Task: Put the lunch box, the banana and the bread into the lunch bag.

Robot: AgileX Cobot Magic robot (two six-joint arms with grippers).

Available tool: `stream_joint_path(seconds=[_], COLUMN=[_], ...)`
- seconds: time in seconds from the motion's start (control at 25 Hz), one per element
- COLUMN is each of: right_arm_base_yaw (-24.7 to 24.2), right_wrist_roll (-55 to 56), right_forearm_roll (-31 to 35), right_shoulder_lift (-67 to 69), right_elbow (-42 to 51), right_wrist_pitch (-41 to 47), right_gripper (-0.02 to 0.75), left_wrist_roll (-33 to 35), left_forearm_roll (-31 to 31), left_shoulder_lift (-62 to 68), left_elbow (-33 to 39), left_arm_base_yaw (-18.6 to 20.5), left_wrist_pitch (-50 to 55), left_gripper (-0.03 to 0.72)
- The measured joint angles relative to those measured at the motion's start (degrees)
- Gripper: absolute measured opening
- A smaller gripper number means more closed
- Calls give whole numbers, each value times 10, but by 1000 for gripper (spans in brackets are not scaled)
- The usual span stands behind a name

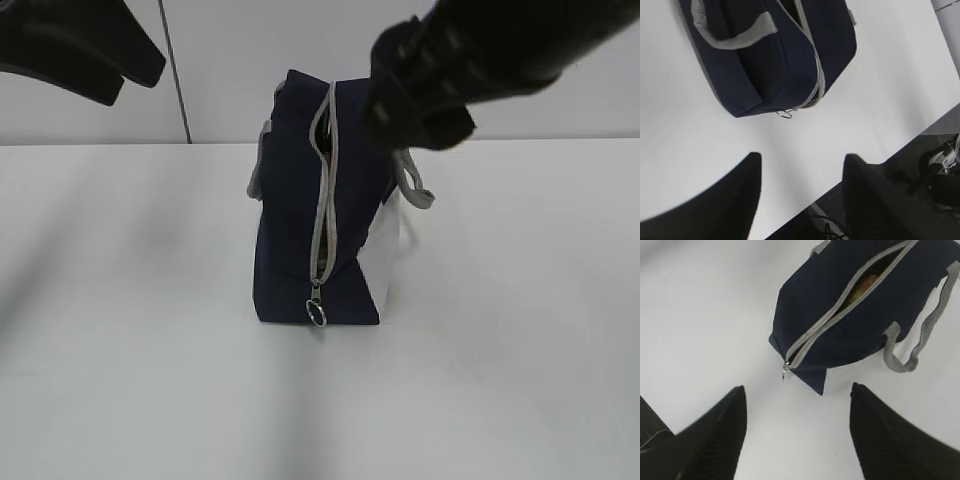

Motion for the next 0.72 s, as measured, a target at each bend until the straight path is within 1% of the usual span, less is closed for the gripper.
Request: stream_joint_path(seconds=[0.16,0.24,0.36,0.52,0.64,0.72], right_arm_base_yaw=[0,0,0,0,0,0], right_wrist_roll=[0,0,0,0,0,0], right_forearm_roll=[3,3,3,12,31,49], right_shoulder_lift=[-69,-95,-110,-112,-112,-111], right_elbow=[149,233,325,427,487,520], right_wrist_pitch=[-155,-251,-390,-552,-645,-693], right_gripper=[479,479,479,479,479,479], left_wrist_roll=[0,0,0,0,0,0], left_forearm_roll=[0,0,2,10,18,20], left_shoulder_lift=[-3,-3,-3,-3,-3,-3], left_elbow=[0,0,0,0,0,0], left_arm_base_yaw=[-15,-16,-16,-16,-16,-16], left_wrist_pitch=[0,0,0,0,0,0], left_gripper=[375,375,375,375,375,375])
